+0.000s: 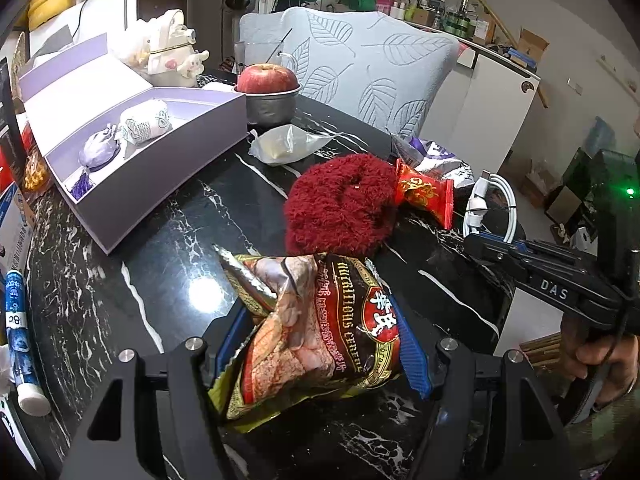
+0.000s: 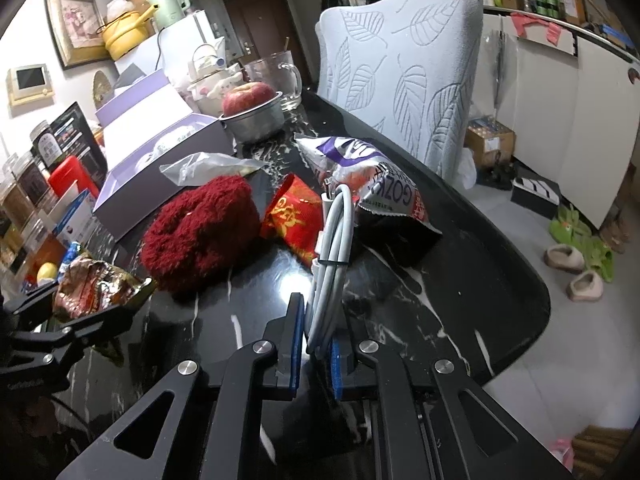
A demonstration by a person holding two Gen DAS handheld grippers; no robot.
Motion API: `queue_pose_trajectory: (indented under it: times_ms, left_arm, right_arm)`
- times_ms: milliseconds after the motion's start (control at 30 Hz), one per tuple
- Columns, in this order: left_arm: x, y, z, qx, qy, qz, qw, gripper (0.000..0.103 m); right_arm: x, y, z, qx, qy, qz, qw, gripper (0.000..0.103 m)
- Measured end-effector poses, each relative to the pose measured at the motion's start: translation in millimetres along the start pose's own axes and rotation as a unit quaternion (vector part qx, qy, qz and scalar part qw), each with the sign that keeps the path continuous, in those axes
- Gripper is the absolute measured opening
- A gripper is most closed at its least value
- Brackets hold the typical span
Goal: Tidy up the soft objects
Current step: 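Grasp the white cable with the right tool, then carry the snack packet with the left tool while the right tool carries the cable to the box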
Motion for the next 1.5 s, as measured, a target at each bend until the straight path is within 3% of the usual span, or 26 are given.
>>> queue_pose_trajectory:
  times_ms: [567, 967, 1133, 1233, 1433, 1500]
  left_arm:
    - [25.9, -16.4, -3.7, 0.007, -0.002, -0.024, 0.9997, 0.066]
    - [64.6, -31.1, 6.4, 0.023, 0.043, -0.063, 0.9968, 0.066]
    - [85.1, -34.7, 18.6, 0.032, 0.074, -0.078, 0.9936, 0.054]
    - [96.1, -36.2, 29.1, 0.043, 0.094, -0.088, 0.9907, 0.053]
    - [74.3, -50.2, 43.1, 0.079, 0.054, -0.048, 0.9943, 0.053]
    - [67.4, -52.1, 42.3, 0.076, 0.063, -0.031, 0.9947, 0.055]
  right_arm:
    - [24.3, -21.2, 21.0, 0.026, 0.019, -0.003, 0.999, 0.011]
    - [31.1, -42.9, 60.3, 0.068, 0.069, 0.013, 0.995, 0.011]
    - [27.7, -47.0, 81.8, 0.093, 0.096, 0.022, 0.991, 0.011]
    - [24.9, -46.8, 97.7, 0.11, 0.116, 0.026, 0.987, 0.011]
    - [17.0, -49.2, 120.2, 0.132, 0.135, 0.034, 0.981, 0.011]
    - [17.4, -50.8, 119.1, 0.134, 0.131, 0.034, 0.982, 0.011]
Point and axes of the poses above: each gripper's, at about its wrist camera, not at the fingertips, and x roughly against the way its jaws point, z to its left, y to its top, the point moved 1 cm from there along -x, roughly the way its jaws point, and after that the axes turned 12 degrees about -x, right-handed, at the moved point
